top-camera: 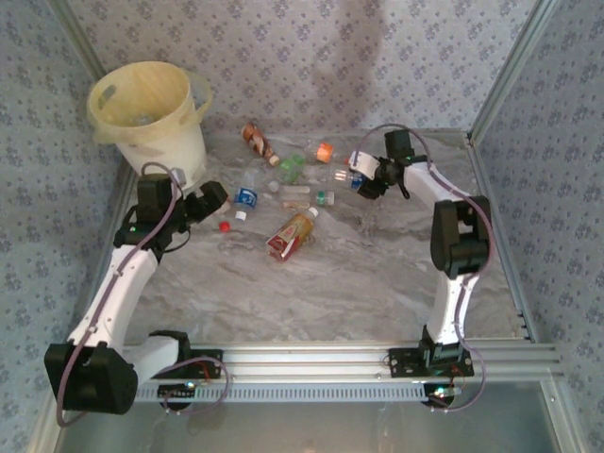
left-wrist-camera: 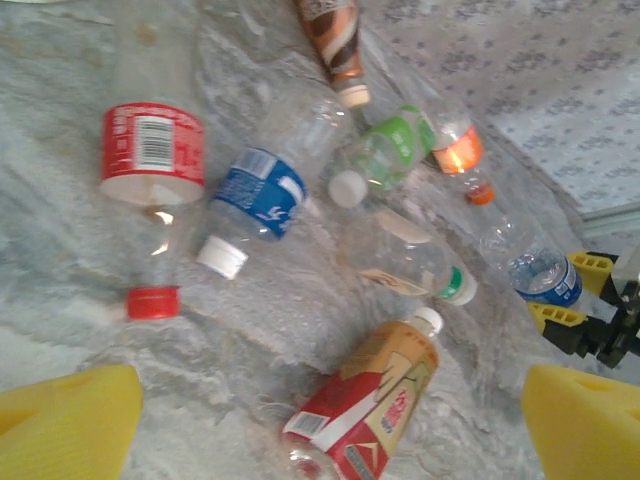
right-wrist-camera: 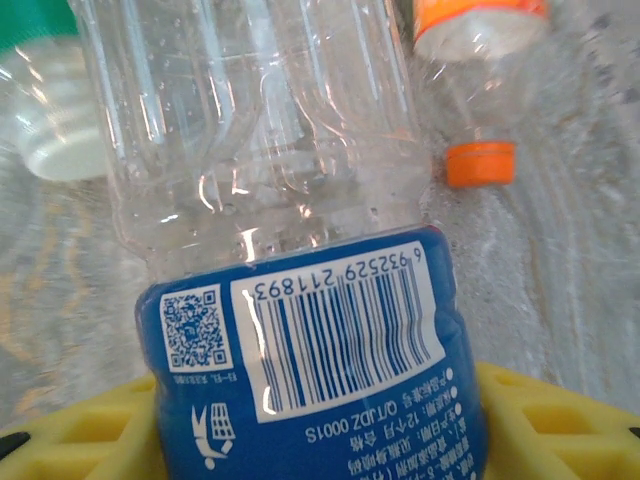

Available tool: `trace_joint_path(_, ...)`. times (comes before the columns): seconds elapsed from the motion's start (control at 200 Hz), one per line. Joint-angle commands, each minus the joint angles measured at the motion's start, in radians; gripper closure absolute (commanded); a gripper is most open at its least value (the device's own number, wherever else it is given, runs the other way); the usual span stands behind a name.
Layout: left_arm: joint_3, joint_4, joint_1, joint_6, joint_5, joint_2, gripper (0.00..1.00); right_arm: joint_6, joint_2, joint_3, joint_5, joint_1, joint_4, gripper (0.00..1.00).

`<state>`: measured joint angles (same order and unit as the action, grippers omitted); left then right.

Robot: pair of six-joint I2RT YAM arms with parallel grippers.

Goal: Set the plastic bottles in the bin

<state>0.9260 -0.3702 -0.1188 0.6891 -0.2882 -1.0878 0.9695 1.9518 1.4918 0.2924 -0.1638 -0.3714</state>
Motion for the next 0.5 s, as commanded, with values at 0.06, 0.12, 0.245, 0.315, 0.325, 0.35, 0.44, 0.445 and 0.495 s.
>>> trace_joint_path(0.06,0.01,0.134,-0.07,0.008,-0.092,-0.054,0.02,-0.235,-0.198,-0.121,-0.005,-0.049,0.092,0.52)
trace_joint_path(0.12,0.013,0.163,-0.089,0.015,-0.104,-0.07,0.02,-0.314,-0.247,-0.147,-0.039,-0.068,0.095,0.51)
trace_joint_path(0.245,0.011,0.257,-0.123,0.032,-0.177,-0.094,0.02,-0.543,-0.365,-0.235,-0.106,-0.107,0.154,0.5)
trace_joint_path(0.315,0.011,0.32,-0.145,0.037,-0.236,-0.106,0.02,-0.713,-0.444,-0.331,-0.112,-0.13,0.245,0.51)
trace_joint_path(0.325,0.011,0.331,-0.149,0.038,-0.245,-0.108,0.02,-0.74,-0.457,-0.345,-0.111,-0.135,0.256,0.51)
trace_joint_path(0.35,0.012,0.356,-0.158,0.042,-0.268,-0.115,0.02,-0.8,-0.481,-0.375,-0.104,-0.144,0.283,0.52)
trace_joint_path(0.44,0.033,0.42,-0.191,0.05,-0.341,-0.144,0.02,-0.998,-0.574,-0.469,-0.075,-0.183,0.374,0.49)
trace_joint_path(0.445,0.034,0.422,-0.194,0.05,-0.345,-0.145,0.02,-1.009,-0.578,-0.475,-0.071,-0.185,0.379,0.49)
trace_joint_path(0.495,0.057,0.428,-0.22,0.041,-0.361,-0.166,0.02,-1.112,-0.617,-0.526,-0.03,-0.206,0.435,0.49)
